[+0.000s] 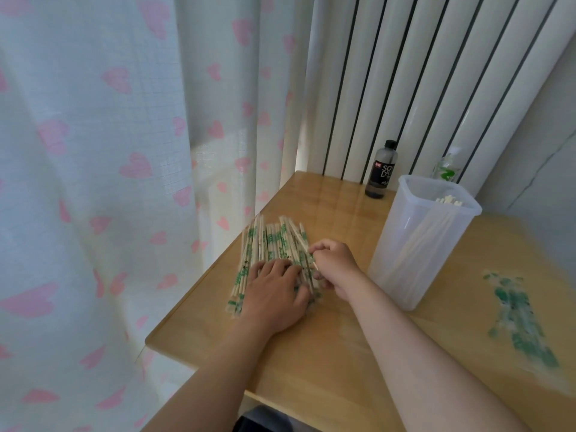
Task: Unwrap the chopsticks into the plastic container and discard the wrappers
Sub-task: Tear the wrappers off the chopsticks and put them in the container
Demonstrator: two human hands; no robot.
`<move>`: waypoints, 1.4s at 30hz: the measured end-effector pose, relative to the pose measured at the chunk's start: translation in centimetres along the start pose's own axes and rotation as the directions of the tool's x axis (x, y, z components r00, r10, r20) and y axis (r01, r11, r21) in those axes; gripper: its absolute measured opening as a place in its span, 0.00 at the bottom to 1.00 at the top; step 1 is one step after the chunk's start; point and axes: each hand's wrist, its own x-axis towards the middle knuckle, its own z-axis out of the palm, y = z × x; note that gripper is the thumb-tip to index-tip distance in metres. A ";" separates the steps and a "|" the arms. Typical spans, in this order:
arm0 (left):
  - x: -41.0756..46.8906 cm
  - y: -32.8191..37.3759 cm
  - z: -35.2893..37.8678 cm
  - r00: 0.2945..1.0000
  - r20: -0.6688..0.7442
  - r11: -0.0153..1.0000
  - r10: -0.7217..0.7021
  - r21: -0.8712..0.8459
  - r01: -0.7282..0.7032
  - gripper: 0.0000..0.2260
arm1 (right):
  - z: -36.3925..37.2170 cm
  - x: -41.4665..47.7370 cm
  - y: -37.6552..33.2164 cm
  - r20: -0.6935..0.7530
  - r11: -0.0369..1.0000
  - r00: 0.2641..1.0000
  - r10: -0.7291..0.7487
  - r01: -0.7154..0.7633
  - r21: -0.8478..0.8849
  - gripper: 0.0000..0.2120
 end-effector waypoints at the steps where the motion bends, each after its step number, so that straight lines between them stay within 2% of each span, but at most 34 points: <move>1: 0.0 0.0 -0.1 1.000 0.005 1.000 0.000 -0.002 0.000 0.24 | -0.4 -0.2 -0.2 0.031 0.997 0.999 0.016 -0.018 0.073 0.17; 5: -0.1 0.2 -0.4 0.997 0.082 0.999 0.011 0.030 -0.013 0.25 | -2.6 -1.8 -1.4 0.128 0.916 0.992 -0.005 -0.047 0.399 0.20; 8: 0.8 0.7 -1.6 0.962 0.272 1.000 0.005 0.025 -0.012 0.24 | -4.6 -2.8 -2.8 0.165 0.823 0.978 -0.124 0.009 0.568 0.23; 10: 1.8 1.3 -3.3 0.912 0.410 1.000 -0.012 0.008 0.010 0.28 | -5.7 -3.7 -3.7 0.128 0.839 0.968 -0.214 0.115 0.532 0.19; 12: 2.7 2.0 -5.1 0.885 0.463 0.998 -0.038 -0.020 0.053 0.29 | -6.6 -4.4 -4.2 0.058 0.878 0.956 -0.289 0.240 0.414 0.09; 15: 3.6 3.0 -7.1 0.939 0.341 0.997 -0.038 -0.048 0.057 0.25 | -8.1 -5.2 -4.6 -0.085 0.885 0.922 -0.377 0.385 0.262 0.06; 17: 4.0 4.4 -8.2 0.970 0.242 0.963 0.004 -0.262 0.061 0.24 | -9.1 -5.6 -4.7 -0.156 0.868 0.901 -0.405 0.433 0.245 0.06; 18: 3.9 5.2 -8.6 0.975 0.221 0.896 0.028 -0.439 0.074 0.22 | -9.7 -5.7 -4.8 -0.175 0.860 0.898 -0.403 0.437 0.262 0.06; 20: 3.6 7.3 -9.5 0.974 0.215 0.691 0.077 -0.715 0.103 0.15 | -10.8 -6.1 -5.0 -0.185 0.846 0.905 -0.383 0.425 0.322 0.08; 23: 3.0 10.1 -10.4 0.954 0.261 0.359 0.147 -0.913 0.195 0.13 | -12.1 -6.9 -5.2 -0.201 0.823 0.907 -0.370 0.420 0.382 0.09; 24: 2.8 10.7 -10.6 0.949 0.266 0.275 0.169 -0.937 0.214 0.13 | -12.4 -7.3 -5.2 -0.211 0.815 0.902 -0.376 0.431 0.387 0.09; 25: 2.8 11.2 -10.6 0.949 0.256 0.238 0.182 -0.948 0.210 0.13 | -12.8 -7.7 -5.2 -0.223 0.806 0.896 -0.385 0.444 0.391 0.09; 28: 2.6 12.3 -10.9 0.944 0.235 0.237 0.229 -0.955 0.180 0.12 | -14.2 -8.8 -5.1 -0.269 0.783 0.881 -0.388 0.470 0.408 0.07; 34: 2.5 14.1 -12.1 0.899 0.280 0.226 0.336 -0.951 0.211 0.14 | -17.0 -9.5 -4.3 -0.348 0.730 0.869 -0.352 0.488 0.479 0.05; 40: 2.8 15.6 -12.8 0.897 0.242 0.207 0.369 -0.963 0.175 0.16 | -17.5 -10.4 -3.1 -0.220 0.742 0.918 -0.330 0.396 0.540 0.15; 42: 2.9 15.9 -13.0 0.894 0.242 0.222 0.376 -0.961 0.166 0.15 | -18.2 -10.5 -3.1 -0.226 0.749 0.918 -0.326 0.397 0.531 0.15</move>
